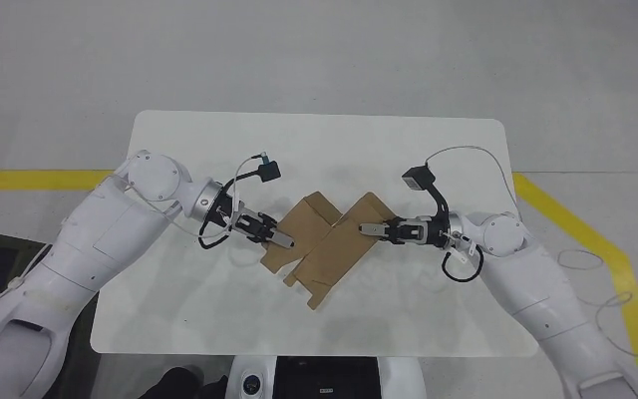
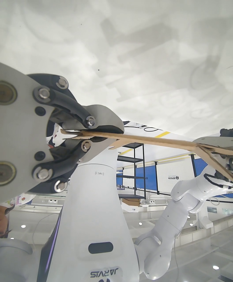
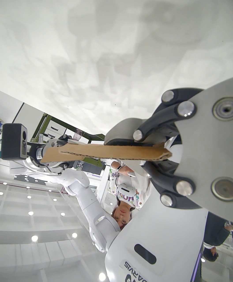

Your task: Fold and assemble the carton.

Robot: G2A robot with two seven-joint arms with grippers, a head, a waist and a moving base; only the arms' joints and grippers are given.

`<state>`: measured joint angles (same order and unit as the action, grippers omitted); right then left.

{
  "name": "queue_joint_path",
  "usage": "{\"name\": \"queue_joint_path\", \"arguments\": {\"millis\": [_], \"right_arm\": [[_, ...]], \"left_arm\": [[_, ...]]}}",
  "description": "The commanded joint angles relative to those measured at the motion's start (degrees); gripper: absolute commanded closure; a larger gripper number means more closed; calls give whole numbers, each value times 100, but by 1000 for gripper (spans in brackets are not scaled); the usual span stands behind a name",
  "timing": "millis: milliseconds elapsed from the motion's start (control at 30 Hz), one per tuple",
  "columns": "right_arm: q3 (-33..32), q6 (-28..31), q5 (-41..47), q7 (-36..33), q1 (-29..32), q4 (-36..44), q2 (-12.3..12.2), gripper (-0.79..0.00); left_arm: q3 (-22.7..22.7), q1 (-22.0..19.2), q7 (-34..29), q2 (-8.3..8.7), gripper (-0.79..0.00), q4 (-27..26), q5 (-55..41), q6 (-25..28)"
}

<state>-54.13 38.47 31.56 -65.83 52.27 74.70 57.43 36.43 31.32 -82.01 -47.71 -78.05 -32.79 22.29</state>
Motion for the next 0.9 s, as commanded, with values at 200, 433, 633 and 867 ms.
{"name": "queue_joint_path", "arguments": {"millis": [200,433,633,867], "right_arm": [[3,171,53,172,-62,-132,-67,0],[-112,492,19,493,-74,-343,-78,0],[-124,547,-178,1045,-80,-435,-8,0],[-97,468,-677,1945,-101,-393,103,0]], "left_arm": [[-53,-54,139,39,-785,153,-238,138],[90,-42,285,-19,-785,747,-749,283],[173,-20,659,-115,-785,1049,-845,161],[223,76,1201,-220,-785,1024,-812,-244]]}}
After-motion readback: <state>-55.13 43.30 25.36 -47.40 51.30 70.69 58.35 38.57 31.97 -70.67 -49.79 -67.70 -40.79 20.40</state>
